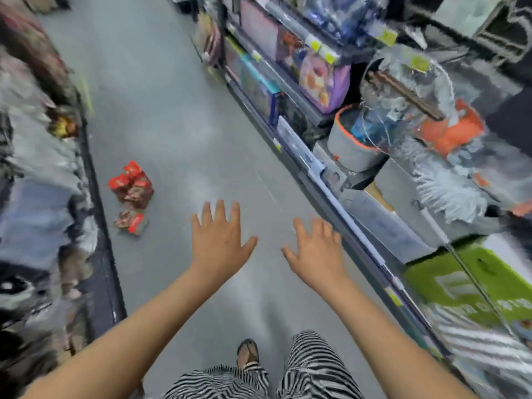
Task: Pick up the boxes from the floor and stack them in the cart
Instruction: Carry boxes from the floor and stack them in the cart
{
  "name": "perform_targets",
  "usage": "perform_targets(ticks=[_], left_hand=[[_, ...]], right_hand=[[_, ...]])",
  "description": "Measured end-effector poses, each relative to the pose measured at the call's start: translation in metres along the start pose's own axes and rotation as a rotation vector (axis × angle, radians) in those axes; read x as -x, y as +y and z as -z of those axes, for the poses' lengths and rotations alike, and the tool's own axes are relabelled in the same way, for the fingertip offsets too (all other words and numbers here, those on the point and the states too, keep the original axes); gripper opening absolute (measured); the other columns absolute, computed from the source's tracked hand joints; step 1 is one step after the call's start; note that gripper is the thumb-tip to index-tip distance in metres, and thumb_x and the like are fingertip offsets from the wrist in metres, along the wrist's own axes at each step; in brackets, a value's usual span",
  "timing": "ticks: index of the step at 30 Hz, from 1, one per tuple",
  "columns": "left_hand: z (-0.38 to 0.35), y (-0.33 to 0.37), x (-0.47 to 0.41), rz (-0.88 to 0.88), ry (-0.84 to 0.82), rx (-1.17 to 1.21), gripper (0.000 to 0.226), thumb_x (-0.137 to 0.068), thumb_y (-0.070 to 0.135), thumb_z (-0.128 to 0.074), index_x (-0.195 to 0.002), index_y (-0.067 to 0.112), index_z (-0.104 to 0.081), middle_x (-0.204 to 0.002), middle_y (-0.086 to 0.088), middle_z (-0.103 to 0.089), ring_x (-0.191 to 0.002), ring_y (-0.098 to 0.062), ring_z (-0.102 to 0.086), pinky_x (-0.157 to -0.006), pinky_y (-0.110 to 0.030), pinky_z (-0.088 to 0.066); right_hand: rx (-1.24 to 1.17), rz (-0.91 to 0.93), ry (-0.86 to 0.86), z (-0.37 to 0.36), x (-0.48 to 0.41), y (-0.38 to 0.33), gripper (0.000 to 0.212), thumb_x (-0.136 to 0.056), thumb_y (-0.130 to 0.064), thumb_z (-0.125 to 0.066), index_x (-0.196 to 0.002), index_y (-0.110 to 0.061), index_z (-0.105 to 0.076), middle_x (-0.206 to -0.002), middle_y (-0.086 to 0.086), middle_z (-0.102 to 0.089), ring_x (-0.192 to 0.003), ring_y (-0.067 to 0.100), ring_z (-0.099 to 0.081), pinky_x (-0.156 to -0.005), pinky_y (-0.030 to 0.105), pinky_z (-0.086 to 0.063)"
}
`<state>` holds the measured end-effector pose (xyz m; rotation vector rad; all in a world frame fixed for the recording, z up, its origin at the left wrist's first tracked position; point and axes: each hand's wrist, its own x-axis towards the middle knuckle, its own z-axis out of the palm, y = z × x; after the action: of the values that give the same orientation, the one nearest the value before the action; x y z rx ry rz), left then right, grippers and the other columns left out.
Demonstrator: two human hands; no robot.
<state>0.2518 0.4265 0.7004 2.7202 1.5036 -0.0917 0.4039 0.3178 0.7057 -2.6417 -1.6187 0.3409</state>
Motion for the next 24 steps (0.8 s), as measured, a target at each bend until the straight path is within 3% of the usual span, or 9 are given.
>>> perform_targets(ticks=[3,13,17,24], left_hand=[[-0.011,-0.035,-0.028,0.104,0.017,0.036,0.084,-0.084,0.069,-0.044,-0.148,0.016,-0.029,-0.152,-0.016,-0.032,-0.138,-0.041,-0.027,-0.110,-0.055,-0.023],[-0.031,-0.135,-0.161,0.417,-0.069,0.024,0.079,-0.080,0.067,-0.052,-0.136,0.013,-0.043,-0.134,-0.019,-0.050,-0.123,-0.042,-0.043,-0.100,-0.053,-0.034],[-0.028,-0.165,-0.209,0.583,-0.130,0.036,0.081,-0.078,0.071,-0.050,-0.137,0.017,-0.042,-0.136,-0.015,-0.049,-0.121,-0.036,-0.047,-0.096,-0.049,-0.035],[-0.051,-0.239,-0.243,0.847,-0.220,0.136,0.081,-0.078,0.066,-0.056,-0.139,0.015,-0.042,-0.141,-0.018,-0.046,-0.129,-0.040,-0.040,-0.103,-0.055,-0.031]], right_hand=[[0.052,0.088,-0.067,-0.003,-0.049,-0.025,0.069,-0.093,-0.055,-0.045,-0.149,-0.015,-0.031,-0.145,0.023,-0.035,-0.131,0.039,-0.035,-0.103,0.048,-0.031],[0.110,0.363,-0.235,-0.011,-0.259,-0.092,0.066,-0.095,-0.055,-0.041,-0.147,-0.018,-0.026,-0.145,0.018,-0.033,-0.131,0.034,-0.033,-0.102,0.045,-0.032],[0.093,0.507,-0.339,0.006,-0.342,-0.124,0.068,-0.095,-0.056,-0.040,-0.149,-0.019,-0.021,-0.149,0.016,-0.029,-0.135,0.033,-0.029,-0.106,0.043,-0.029],[0.135,0.765,-0.493,-0.004,-0.460,-0.208,0.071,-0.095,-0.055,-0.042,-0.151,-0.019,-0.018,-0.154,0.016,-0.022,-0.141,0.032,-0.021,-0.113,0.045,-0.024]])
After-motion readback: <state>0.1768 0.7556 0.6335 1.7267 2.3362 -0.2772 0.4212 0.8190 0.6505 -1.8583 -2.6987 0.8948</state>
